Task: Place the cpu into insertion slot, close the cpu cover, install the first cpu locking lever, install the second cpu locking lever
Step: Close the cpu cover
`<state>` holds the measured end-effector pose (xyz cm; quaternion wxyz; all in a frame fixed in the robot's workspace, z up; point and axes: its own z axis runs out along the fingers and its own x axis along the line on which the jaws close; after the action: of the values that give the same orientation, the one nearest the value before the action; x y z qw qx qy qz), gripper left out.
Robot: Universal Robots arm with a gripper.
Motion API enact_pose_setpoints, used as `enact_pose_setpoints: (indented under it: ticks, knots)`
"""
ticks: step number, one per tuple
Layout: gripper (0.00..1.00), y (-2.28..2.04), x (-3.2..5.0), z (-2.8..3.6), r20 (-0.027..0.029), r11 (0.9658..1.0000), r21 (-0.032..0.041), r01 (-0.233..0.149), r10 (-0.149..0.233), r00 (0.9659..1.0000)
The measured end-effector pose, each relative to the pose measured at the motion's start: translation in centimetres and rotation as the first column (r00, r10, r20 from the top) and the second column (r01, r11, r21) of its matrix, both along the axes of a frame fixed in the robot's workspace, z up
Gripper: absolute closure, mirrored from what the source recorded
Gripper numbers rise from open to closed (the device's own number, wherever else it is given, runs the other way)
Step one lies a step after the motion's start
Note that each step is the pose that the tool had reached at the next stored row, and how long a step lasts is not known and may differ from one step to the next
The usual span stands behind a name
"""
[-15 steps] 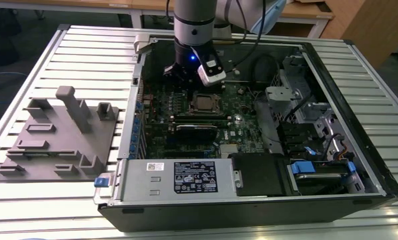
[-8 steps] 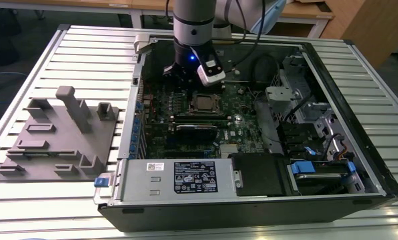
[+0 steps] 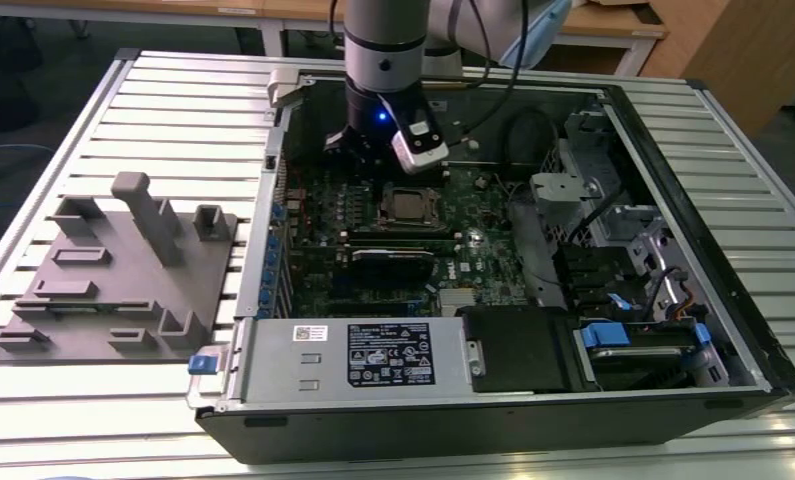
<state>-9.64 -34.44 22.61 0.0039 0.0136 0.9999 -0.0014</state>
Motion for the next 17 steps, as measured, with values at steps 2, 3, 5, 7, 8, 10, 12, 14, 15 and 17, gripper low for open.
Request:
enact_pose_setpoints:
  ticks: [2,3,5,7,8,10,12,14,15,17]
  knots:
    - [0.89,0.00,0.30,-0.03,0.0001,1.0000,0.0001,0.000,0.000,1.0000]
    - [0.89,0.00,0.46,-0.04,0.0000,1.0000,0.0001,0.000,0.000,1.0000]
    - [0.89,0.00,0.73,-0.07,0.0001,1.0000,0.0001,0.000,0.000,1.0000]
    - [0.89,0.01,0.94,-0.20,0.0001,1.0000,0.0001,0.000,0.000,1.0000]
    - [0.89,0.02,1.10,-0.27,0.0000,1.0000,0.0000,0.000,0.000,1.0000]
    - [0.89,0.03,1.42,-0.41,0.0001,1.0000,0.0001,0.000,0.000,1.0000]
    - [0.89,0.04,1.62,-0.59,0.0000,1.0000,0.0000,0.000,0.000,1.0000]
    - [0.89,0.04,1.74,-0.84,0.0000,1.0000,0.0000,0.000,0.000,1.0000]
    - [0.89,0.04,1.77,-0.98,0.0000,1.0000,0.0000,0.000,0.000,1.0000]
    - [0.89,0.04,1.78,-1.26,0.0001,1.0000,0.0001,0.000,0.000,1.0000]
